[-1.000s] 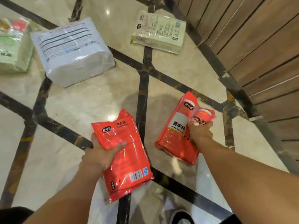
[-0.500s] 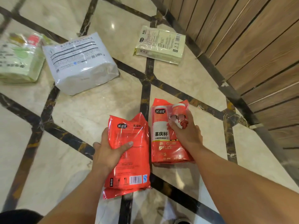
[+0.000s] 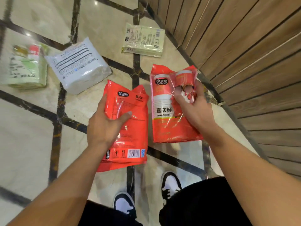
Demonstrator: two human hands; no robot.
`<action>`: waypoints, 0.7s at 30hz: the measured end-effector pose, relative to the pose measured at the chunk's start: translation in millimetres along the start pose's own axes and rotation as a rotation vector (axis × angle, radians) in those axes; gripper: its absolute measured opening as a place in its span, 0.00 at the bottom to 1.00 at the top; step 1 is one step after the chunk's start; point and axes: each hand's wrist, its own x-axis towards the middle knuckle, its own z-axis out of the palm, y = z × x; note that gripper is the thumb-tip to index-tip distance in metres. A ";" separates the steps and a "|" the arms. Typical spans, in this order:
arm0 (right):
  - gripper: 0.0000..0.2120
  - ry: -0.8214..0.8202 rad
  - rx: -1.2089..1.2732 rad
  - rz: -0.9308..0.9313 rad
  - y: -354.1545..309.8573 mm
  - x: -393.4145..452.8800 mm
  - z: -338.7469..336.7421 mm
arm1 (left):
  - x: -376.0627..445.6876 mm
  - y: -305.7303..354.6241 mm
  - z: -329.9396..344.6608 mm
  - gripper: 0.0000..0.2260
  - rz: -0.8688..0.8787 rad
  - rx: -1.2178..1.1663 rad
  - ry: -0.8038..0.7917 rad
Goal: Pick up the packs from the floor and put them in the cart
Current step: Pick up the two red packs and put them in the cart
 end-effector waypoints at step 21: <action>0.42 0.764 0.251 -0.004 -300.5 -424.7 -536.1 | -319.8 542.0 -330.5 0.40 0.800 -0.068 -0.275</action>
